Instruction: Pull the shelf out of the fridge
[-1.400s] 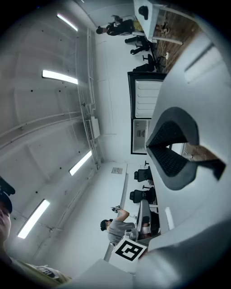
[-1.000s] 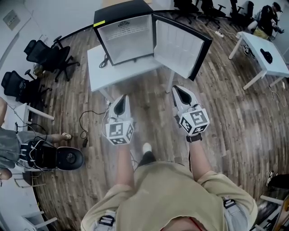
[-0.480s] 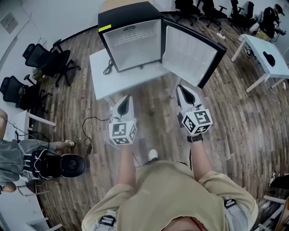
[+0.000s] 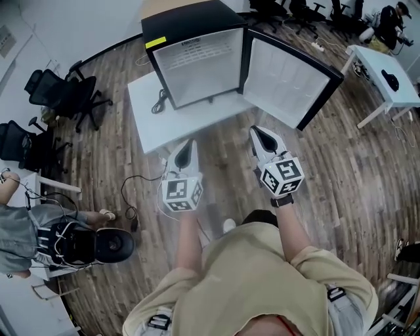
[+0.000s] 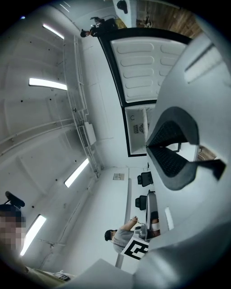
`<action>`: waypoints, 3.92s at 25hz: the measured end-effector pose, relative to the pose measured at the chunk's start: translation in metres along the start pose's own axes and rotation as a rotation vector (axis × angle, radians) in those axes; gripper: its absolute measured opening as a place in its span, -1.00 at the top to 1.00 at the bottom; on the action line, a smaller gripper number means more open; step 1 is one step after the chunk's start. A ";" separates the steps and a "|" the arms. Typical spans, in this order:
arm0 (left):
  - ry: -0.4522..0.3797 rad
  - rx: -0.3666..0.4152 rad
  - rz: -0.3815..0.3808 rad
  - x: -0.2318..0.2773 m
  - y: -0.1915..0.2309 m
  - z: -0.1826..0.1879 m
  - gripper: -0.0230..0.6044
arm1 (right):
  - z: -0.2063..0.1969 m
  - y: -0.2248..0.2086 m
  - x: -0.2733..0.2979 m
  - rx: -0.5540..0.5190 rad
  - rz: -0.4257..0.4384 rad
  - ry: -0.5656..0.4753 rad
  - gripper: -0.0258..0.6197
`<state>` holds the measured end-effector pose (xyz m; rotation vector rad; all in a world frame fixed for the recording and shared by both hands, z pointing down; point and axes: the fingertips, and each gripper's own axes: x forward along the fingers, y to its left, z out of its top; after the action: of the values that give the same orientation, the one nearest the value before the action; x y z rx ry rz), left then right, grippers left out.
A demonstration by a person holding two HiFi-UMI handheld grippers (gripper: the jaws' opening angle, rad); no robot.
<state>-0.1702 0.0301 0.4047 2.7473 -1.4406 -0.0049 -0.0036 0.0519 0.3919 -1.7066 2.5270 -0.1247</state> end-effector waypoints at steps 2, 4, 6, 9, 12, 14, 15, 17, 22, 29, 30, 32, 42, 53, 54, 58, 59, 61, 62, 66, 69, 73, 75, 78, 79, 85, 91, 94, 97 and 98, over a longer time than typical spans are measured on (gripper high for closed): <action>0.015 -0.014 -0.005 0.008 0.004 -0.009 0.93 | -0.006 0.000 0.009 0.001 0.008 0.017 0.91; 0.023 -0.028 -0.004 0.021 0.010 -0.014 0.93 | -0.010 -0.007 0.023 0.002 0.014 0.031 0.91; 0.026 -0.039 -0.003 0.037 0.022 -0.016 0.92 | -0.014 -0.014 0.043 0.007 0.020 0.041 0.91; 0.035 -0.038 -0.005 0.056 0.032 -0.019 0.92 | -0.019 -0.027 0.065 0.029 0.026 0.045 0.91; 0.036 -0.022 0.007 0.076 0.033 -0.014 0.92 | -0.017 -0.043 0.083 0.041 0.052 0.039 0.91; 0.034 -0.005 0.010 0.093 0.034 -0.008 0.93 | -0.012 -0.059 0.100 0.058 0.066 0.028 0.91; 0.034 0.003 0.012 0.102 0.034 -0.005 0.92 | -0.008 -0.068 0.109 0.071 0.069 0.022 0.91; 0.031 0.006 0.022 0.120 0.039 0.002 0.92 | 0.000 -0.084 0.127 0.090 0.079 0.009 0.91; 0.022 -0.002 0.063 0.163 0.052 0.009 0.92 | 0.008 -0.111 0.169 0.089 0.136 0.022 0.91; 0.029 -0.021 0.083 0.223 0.048 -0.002 0.92 | -0.011 -0.152 0.208 0.136 0.218 0.104 0.91; 0.029 -0.021 0.085 0.227 0.049 -0.004 0.92 | -0.012 -0.154 0.212 0.139 0.222 0.103 0.91; 0.031 -0.021 0.090 0.235 0.048 -0.008 0.92 | -0.014 -0.160 0.219 0.146 0.228 0.102 0.91; 0.042 0.001 0.116 0.280 0.041 -0.019 0.92 | -0.029 -0.183 0.240 0.159 0.273 0.126 0.91; 0.046 0.000 0.131 0.300 0.083 -0.031 0.92 | -0.048 -0.188 0.284 0.184 0.267 0.142 0.88; 0.046 0.002 0.130 0.300 0.086 -0.031 0.92 | -0.050 -0.186 0.287 0.185 0.265 0.145 0.86; 0.047 0.009 0.117 0.307 0.098 -0.035 0.92 | -0.060 -0.179 0.302 0.186 0.262 0.155 0.80; 0.045 0.006 0.114 0.308 0.100 -0.036 0.92 | -0.063 -0.178 0.306 0.189 0.263 0.160 0.78; 0.045 0.003 0.111 0.311 0.105 -0.038 0.92 | -0.070 -0.175 0.313 0.203 0.265 0.173 0.71; 0.045 0.002 0.109 0.312 0.107 -0.038 0.92 | -0.072 -0.173 0.316 0.216 0.266 0.179 0.67; 0.039 -0.001 0.097 0.317 0.114 -0.034 0.92 | -0.075 -0.171 0.330 0.283 0.258 0.183 0.22; 0.039 0.010 0.083 0.320 0.120 -0.034 0.92 | -0.079 -0.170 0.343 0.305 0.240 0.174 -0.06; 0.039 0.007 0.082 0.322 0.131 -0.036 0.92 | -0.087 -0.170 0.359 0.394 0.228 0.159 -0.27; 0.043 0.002 0.087 0.323 0.137 -0.038 0.92 | -0.088 -0.172 0.367 0.441 0.215 0.142 -0.34; 0.047 -0.001 0.091 0.327 0.145 -0.037 0.92 | -0.087 -0.177 0.379 0.535 0.199 0.103 -0.37; 0.048 -0.002 0.091 0.329 0.147 -0.037 0.92 | -0.086 -0.179 0.383 0.576 0.191 0.085 -0.37; 0.062 -0.011 0.088 0.335 0.158 -0.045 0.92 | -0.094 -0.191 0.406 0.849 0.129 0.021 -0.52; 0.074 -0.019 0.079 0.341 0.171 -0.052 0.92 | -0.087 -0.199 0.426 1.057 0.108 -0.157 -0.46; 0.072 -0.020 0.079 0.343 0.178 -0.050 0.92 | -0.091 -0.200 0.439 1.162 0.098 -0.164 -0.36; 0.073 -0.020 0.082 0.343 0.183 -0.051 0.92 | -0.098 -0.199 0.452 1.247 0.096 -0.166 -0.25; 0.074 -0.020 0.084 0.342 0.185 -0.052 0.92 | -0.101 -0.198 0.456 1.272 0.095 -0.163 -0.22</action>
<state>-0.1267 -0.3543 0.4683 2.6397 -1.5260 0.0833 -0.0031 -0.4434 0.5025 -0.9648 1.6424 -1.1937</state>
